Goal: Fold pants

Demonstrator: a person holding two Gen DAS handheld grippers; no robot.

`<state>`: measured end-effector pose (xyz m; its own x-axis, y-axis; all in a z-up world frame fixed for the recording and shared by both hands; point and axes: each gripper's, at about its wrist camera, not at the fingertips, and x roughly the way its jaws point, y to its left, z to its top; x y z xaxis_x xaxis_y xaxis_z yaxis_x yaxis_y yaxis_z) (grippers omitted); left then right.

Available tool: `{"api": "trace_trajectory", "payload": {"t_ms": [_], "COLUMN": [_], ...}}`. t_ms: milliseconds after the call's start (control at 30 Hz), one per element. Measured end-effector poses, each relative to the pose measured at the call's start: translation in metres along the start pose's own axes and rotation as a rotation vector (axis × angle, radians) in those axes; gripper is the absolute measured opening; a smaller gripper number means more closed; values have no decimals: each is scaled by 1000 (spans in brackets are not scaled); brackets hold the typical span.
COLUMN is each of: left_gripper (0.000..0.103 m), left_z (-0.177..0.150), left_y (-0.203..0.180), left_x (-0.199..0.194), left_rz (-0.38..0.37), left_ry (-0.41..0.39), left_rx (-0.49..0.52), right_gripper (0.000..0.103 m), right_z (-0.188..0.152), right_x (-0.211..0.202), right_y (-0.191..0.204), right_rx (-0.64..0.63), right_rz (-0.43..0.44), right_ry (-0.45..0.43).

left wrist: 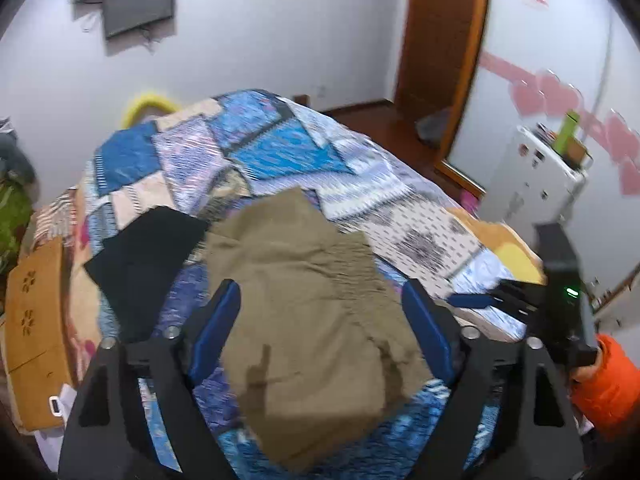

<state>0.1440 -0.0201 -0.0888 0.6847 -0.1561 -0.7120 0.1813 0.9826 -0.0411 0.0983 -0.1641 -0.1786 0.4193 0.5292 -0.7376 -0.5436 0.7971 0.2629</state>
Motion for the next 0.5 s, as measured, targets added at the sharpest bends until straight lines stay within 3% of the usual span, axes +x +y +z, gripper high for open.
{"api": "trace_trajectory", "payload": {"t_ms": [233,367,500], "left_gripper": [102,102,102], "left_z": [18,27,33], "left_y": [62,92,114], "left_x": [12,56,104], "left_rz": [151,225,220], "left_ry": [-30,50,131], "left_rx": [-47,-47,-57], "right_gripper": [73,75,76], "right_z": [3,9,13], "right_x": [-33,-45,-40], "right_y": [-4,-7,1], "right_rx": [1,56,79], "right_rz": [-20,-6,24], "right_ry": [-67,-128,-148]}}
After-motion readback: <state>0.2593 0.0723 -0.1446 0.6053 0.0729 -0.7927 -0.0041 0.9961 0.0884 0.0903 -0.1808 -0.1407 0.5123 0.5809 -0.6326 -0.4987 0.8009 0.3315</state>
